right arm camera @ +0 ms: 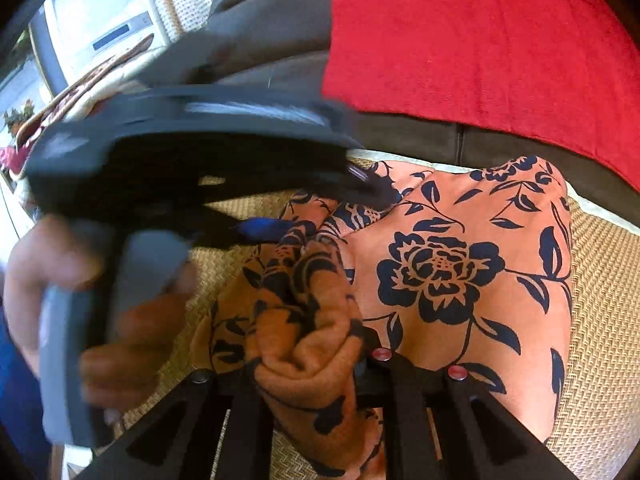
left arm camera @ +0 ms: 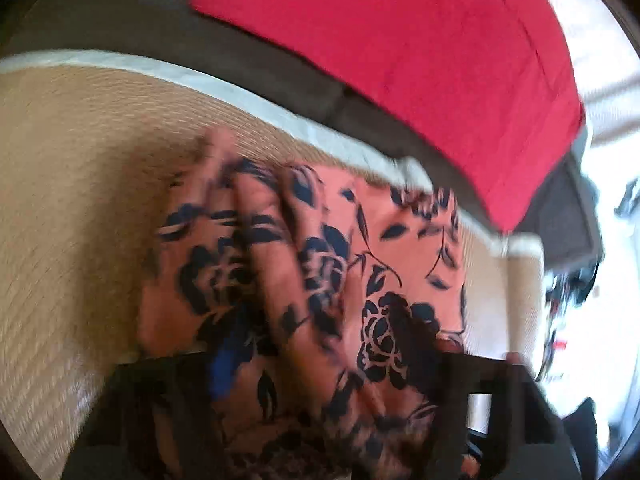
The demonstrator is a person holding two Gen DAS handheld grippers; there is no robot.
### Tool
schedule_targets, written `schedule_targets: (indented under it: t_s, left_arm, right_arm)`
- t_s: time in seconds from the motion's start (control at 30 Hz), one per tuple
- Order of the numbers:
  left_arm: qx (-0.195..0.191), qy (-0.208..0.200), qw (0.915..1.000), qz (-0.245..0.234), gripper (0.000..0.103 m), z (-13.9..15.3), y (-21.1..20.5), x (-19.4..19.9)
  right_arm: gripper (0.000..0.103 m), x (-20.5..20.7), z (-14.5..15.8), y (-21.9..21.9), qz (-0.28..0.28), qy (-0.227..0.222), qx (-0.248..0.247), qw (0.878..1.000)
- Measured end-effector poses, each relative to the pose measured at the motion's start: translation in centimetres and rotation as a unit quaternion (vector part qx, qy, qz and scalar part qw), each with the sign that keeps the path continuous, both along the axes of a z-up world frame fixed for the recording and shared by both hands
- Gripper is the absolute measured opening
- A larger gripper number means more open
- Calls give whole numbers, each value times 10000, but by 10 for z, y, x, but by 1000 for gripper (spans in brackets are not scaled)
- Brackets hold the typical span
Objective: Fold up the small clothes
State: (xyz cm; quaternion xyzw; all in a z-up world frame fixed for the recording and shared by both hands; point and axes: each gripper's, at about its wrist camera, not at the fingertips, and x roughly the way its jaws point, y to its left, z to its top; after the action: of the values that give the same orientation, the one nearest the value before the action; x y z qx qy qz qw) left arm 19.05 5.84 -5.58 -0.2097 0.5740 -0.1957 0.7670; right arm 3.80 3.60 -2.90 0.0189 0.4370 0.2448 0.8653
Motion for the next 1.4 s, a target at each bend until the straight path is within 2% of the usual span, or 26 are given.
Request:
schedule_targets:
  t_s: [0.07,0.13,0.23,0.3,0.37,0.43,0.47,0.53,0.57,0.67,0.73,0.87,0.93,0.97,1.0,1.03,1.07,1.1,1.13,1.23,1.4]
  left_arm:
    - [217,-93,9995,-185,21,3,-7,6]
    - [189,-505,9979,-362,19,19,-6,6]
    - [127,-894,9949,-447,19,35,4,1]
    - [209,-730,9962,-421,19,19,21,-1]
    - [388,-394,9976,-420,23,-9,31,4]
    - [23,-445,9984,-338,23,-14,42,2]
    - [26,-511,9983,-291,23,-11,45,-1]
    - [67,-556,9981,-272,24,-7,51,-6]
    - [35,-512,9984,-245,24,-8,55,-8]
    - [-31,-428,9989,-198,24,-7,64,-12]
    - [20,-428,9988,-231,24,-1,77,-19]
    - [174,-412,9987,-254,24,9,74,-18]
    - [153,-316,9991,-241,33,12,77,-26]
    - [99,-253,9994,-218,45,11,78,-29]
    - [19,-229,9995,-202,50,13,81,-34]
    - [71,-328,9992,-203,50,18,81,-41]
    - [234,-449,9984,-241,49,21,79,-47]
    - [456,-548,9969,-318,18,23,78,-53]
    - [594,-561,9960,-357,13,23,77,-55]
    - [721,-662,9951,-149,13,21,91,-59]
    - [565,-595,9966,-5,17,17,105,-70]
  right_arm:
    - [12,-2,1,3,44,-55,-55,10000]
    - [12,-4,10,8,60,-210,-121,9997]
    - [13,-12,30,18,54,-444,-102,9989]
    - [16,-14,33,31,102,-542,-221,9982]
    - [20,-13,14,53,325,-352,-467,9978]
    - [35,-13,-7,68,456,-57,-634,9969]
    - [40,-22,-7,69,451,-242,-591,9969]
    - [78,-32,-2,69,603,-277,-243,9975]
    - [79,-36,-1,69,683,-201,-70,9974]
    - [79,-51,1,70,759,-283,-103,9967]
    - [79,-63,7,50,544,-263,248,9979]
    - [80,-86,21,-9,-101,-126,827,9964]
    - [80,-96,21,-38,-347,-50,955,9948]
    - [80,-101,22,-52,-455,-16,1010,9938]
    - [80,-103,22,-63,-537,-2,1040,9931]
    - [80,-105,23,-74,-613,21,1090,9921]
    - [80,-99,21,-80,-635,42,1113,9917]
    - [80,-101,21,-88,-712,63,1127,9911]
    - [80,-101,18,-93,-767,86,1147,9904]
    - [80,-99,10,-101,-843,225,1192,9890]
    - [80,-79,-7,-114,-932,408,1316,9861]
